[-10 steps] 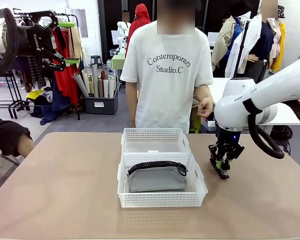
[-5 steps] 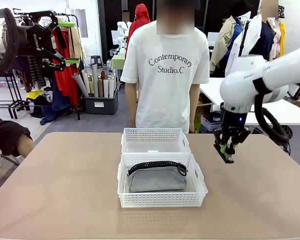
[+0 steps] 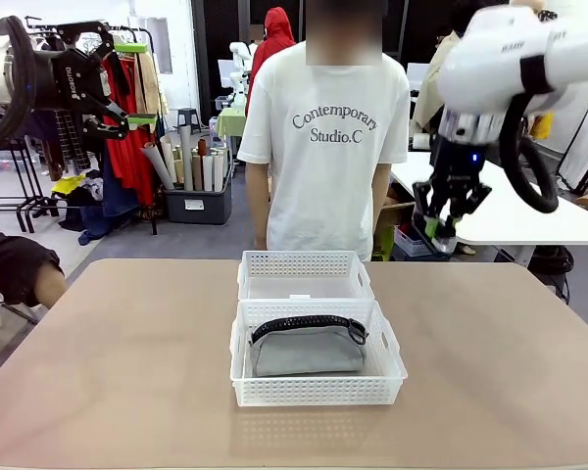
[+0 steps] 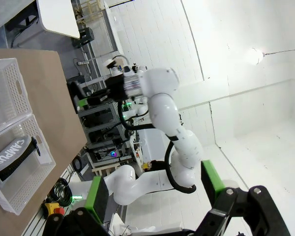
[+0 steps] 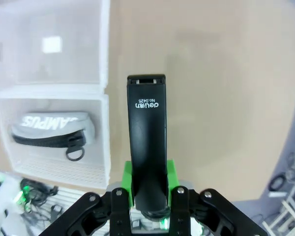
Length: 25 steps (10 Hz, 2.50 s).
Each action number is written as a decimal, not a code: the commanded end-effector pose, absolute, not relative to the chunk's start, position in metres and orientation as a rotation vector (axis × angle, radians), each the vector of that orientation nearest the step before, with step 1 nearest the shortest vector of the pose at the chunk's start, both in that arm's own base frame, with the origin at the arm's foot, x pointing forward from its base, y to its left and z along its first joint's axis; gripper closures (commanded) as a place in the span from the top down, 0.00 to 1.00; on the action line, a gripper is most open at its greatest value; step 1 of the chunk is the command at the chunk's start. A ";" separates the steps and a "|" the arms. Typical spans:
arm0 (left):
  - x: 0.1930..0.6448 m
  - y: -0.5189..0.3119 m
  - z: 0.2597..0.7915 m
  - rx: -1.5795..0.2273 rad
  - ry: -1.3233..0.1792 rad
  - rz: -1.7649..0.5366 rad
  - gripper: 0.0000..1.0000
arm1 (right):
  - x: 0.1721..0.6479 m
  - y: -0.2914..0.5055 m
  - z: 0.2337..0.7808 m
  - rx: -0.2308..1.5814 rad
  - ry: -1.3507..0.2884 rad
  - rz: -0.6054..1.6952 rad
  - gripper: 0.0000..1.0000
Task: Distribute items into two baskets.
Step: Pick up the Stapler that the person points to, then place the picked Stapler into the Organizing basket as instructed by the person.
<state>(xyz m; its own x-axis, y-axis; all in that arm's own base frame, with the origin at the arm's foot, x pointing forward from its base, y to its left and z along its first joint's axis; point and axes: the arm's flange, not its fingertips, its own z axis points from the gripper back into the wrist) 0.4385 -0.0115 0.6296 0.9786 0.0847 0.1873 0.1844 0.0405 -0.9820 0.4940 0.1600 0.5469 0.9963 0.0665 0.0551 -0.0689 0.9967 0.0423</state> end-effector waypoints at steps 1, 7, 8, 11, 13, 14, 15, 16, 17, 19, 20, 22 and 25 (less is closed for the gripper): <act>0.437 -0.011 0.630 -1.533 -0.218 -0.077 1.00 | 0.497 0.168 0.592 0.081 -0.101 0.072 0.00; 0.437 -0.011 0.630 -1.533 -0.218 -0.077 1.00 | 0.500 0.175 0.672 0.068 -0.247 -0.043 0.00; 0.437 -0.011 0.630 -1.533 -0.218 -0.077 1.00 | 0.502 0.172 0.679 0.069 -0.269 -0.058 0.00; 0.437 -0.011 0.630 -1.533 -0.218 -0.077 1.00 | 0.498 0.168 0.677 0.089 -0.263 -0.029 0.00; 0.437 -0.011 0.630 -1.533 -0.218 -0.077 1.00 | 0.498 0.168 0.677 0.089 -0.263 -0.029 0.00; 0.437 -0.011 0.630 -1.533 -0.218 -0.077 1.00 | 0.498 0.168 0.677 0.089 -0.263 -0.029 0.00; 0.437 -0.011 0.630 -1.533 -0.218 -0.077 1.00 | 0.498 0.168 0.677 0.089 -0.263 -0.029 0.00; 0.437 -0.011 0.630 -1.533 -0.218 -0.077 1.00 | 0.498 0.168 0.677 0.089 -0.263 -0.029 0.00; 0.437 -0.011 0.630 -1.533 -0.218 -0.077 1.00 | 0.498 0.168 0.677 0.089 -0.263 -0.029 0.00; 0.437 -0.011 0.630 -1.533 -0.218 -0.077 1.00 | 0.498 0.168 0.677 0.089 -0.263 -0.029 0.00; 0.437 -0.011 0.630 -1.533 -0.218 -0.077 1.00 | 0.498 0.168 0.677 0.089 -0.263 -0.029 0.00; 0.437 -0.011 0.630 -1.533 -0.218 -0.077 1.00 | 0.498 0.168 0.677 0.089 -0.263 -0.029 0.00; 0.437 -0.011 0.630 -1.533 -0.218 -0.077 1.00 | 0.498 0.168 0.677 0.089 -0.263 -0.029 0.00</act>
